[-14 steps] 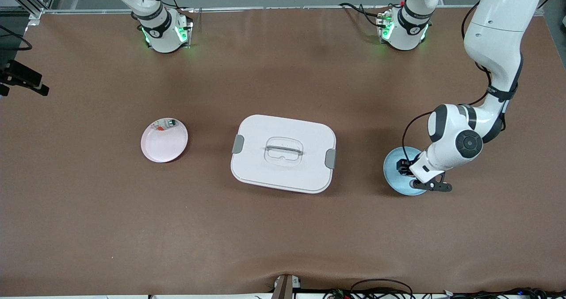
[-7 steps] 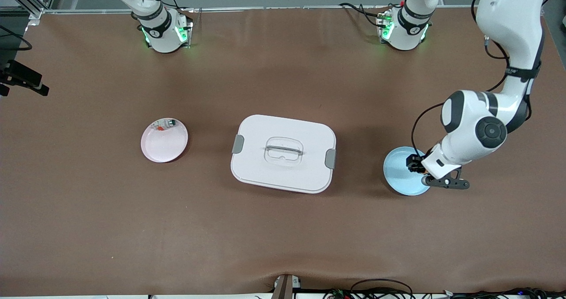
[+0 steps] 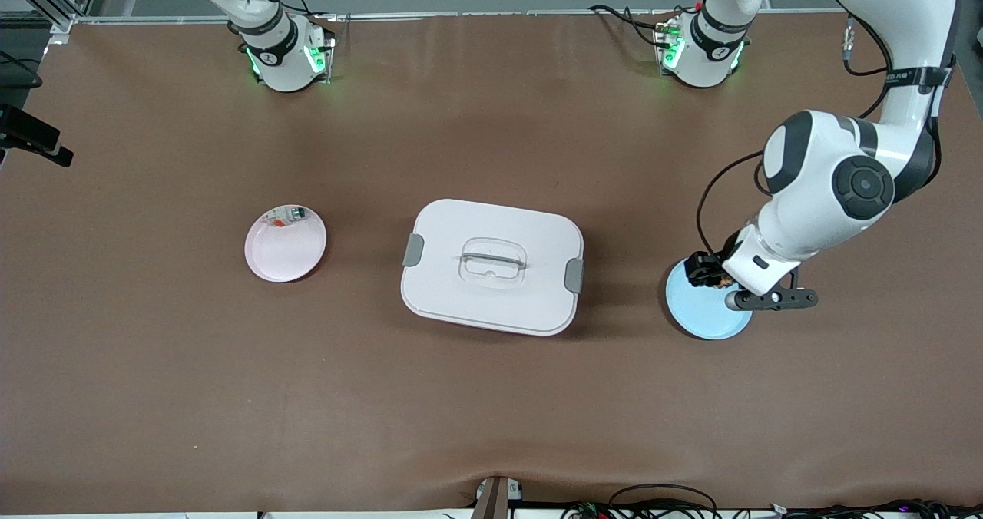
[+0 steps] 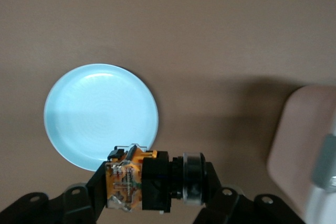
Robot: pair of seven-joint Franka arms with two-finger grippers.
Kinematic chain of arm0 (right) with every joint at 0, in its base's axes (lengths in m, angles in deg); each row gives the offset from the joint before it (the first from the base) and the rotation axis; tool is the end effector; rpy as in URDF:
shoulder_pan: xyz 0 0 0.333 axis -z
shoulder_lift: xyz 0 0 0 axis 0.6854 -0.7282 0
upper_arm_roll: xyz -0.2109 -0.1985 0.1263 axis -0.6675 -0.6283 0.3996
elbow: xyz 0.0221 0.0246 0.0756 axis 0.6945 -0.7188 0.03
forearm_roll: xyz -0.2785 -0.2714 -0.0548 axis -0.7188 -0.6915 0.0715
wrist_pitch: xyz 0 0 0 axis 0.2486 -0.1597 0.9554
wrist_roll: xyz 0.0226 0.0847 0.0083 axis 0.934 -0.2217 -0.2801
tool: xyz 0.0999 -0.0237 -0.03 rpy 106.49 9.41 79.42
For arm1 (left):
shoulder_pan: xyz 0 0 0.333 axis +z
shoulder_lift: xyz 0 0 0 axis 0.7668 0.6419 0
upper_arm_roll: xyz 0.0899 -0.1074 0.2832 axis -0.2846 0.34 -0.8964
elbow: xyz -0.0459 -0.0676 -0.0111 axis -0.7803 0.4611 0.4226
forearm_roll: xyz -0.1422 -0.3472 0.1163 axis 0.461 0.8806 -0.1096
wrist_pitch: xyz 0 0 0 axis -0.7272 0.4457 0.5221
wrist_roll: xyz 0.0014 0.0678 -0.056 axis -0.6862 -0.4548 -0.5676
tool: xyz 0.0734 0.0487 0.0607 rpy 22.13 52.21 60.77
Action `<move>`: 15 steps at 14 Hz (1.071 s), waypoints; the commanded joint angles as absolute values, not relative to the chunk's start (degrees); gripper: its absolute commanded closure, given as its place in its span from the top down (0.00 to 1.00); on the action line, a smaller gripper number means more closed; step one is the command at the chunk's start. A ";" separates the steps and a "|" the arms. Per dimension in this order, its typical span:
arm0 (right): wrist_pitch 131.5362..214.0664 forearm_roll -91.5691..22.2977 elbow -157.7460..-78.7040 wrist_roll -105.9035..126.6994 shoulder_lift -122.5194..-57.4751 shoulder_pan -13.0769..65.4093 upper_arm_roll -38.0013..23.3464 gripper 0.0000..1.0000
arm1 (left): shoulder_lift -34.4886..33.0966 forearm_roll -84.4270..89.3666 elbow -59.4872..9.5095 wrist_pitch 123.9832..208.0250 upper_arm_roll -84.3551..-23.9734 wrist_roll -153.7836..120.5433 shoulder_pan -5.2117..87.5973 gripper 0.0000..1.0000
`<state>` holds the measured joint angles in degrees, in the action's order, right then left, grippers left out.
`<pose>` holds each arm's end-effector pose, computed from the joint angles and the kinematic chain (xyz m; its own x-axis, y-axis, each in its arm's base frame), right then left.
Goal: Transfer orange switch to right arm and place
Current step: 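Lift the orange switch with the left gripper and carry it over the box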
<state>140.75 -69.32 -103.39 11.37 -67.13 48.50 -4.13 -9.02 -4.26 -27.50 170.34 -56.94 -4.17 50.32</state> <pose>0.5424 -0.0665 0.6573 0.9983 -0.0552 -0.0199 -0.0560 -0.9976 -0.0401 0.6191 -0.1572 0.3963 0.9952 0.0975 0.0021 0.0966 -0.9879 0.1210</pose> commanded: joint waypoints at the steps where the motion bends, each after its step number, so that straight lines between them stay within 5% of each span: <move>1: 141.12 -69.46 -103.67 10.60 -66.88 49.15 -3.72 1.00 | -9.18 -2.22 -24.34 167.93 -53.61 4.84 50.60 0.00; 6: 144.36 -69.55 -103.75 10.51 -67.41 49.77 -3.72 1.00 | -7.34 -0.81 -18.37 168.02 -46.31 27.59 49.11 0.00; 12: 143.49 -67.97 -104.28 10.94 -70.75 49.50 -3.46 1.00 | -2.69 -0.37 -10.20 168.02 -45.95 49.31 40.06 0.00; 15: 141.63 -55.43 -108.65 11.39 -69.97 49.59 -3.72 1.00 | -1.10 -0.37 -6.76 168.11 -45.95 59.77 36.37 0.00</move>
